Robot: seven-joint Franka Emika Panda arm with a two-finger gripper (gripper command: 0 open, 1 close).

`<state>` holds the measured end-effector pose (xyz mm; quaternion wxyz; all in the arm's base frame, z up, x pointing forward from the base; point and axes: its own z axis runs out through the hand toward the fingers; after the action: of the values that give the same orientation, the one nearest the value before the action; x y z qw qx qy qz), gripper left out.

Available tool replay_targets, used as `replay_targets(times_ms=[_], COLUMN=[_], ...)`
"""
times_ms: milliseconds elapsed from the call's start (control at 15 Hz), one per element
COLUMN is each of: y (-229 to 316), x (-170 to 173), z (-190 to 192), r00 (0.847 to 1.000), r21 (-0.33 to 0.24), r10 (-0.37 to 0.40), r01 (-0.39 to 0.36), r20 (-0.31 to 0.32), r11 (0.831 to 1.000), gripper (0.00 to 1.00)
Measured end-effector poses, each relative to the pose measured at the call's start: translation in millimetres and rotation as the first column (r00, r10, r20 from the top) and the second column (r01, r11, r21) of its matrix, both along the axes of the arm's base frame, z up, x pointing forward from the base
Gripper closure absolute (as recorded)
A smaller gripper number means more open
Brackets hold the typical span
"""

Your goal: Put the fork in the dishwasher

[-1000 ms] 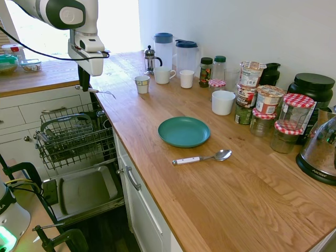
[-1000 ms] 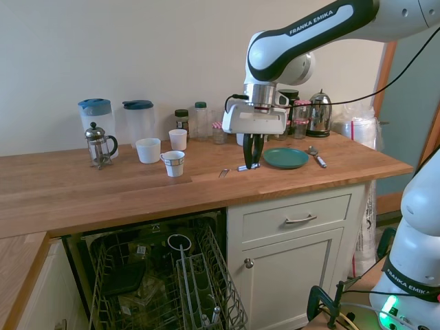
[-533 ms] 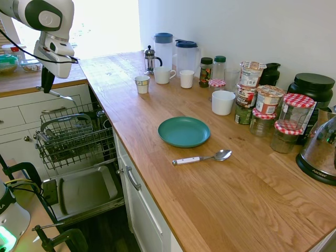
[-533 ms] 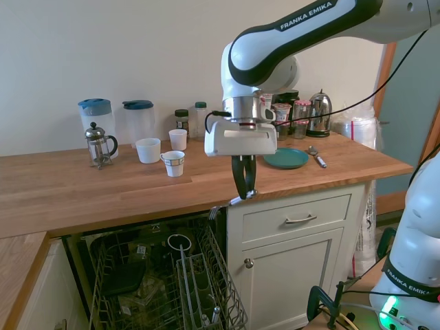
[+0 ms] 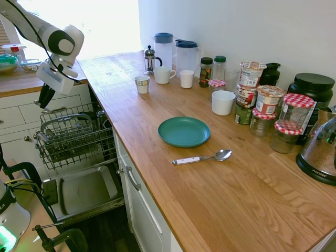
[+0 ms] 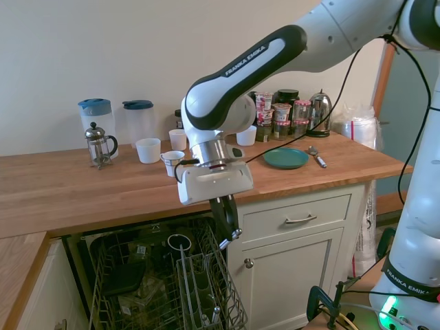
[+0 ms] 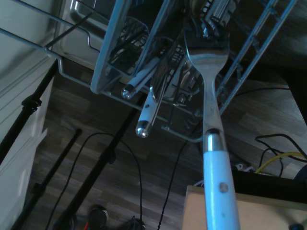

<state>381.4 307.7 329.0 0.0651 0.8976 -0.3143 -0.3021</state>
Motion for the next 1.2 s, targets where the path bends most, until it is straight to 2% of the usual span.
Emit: replay_targets(times_ms=[400,1200], y=[20,36], x=[22,22], z=[-47,-89], r00=[0.996,0.985], r21=[-0.064,-0.087], r10=[0.036,0.057], r01=[-0.041,-0.072], r20=[-0.078,-0.163], r11=[0.997,0.994], gripper=[1.0,1.0])
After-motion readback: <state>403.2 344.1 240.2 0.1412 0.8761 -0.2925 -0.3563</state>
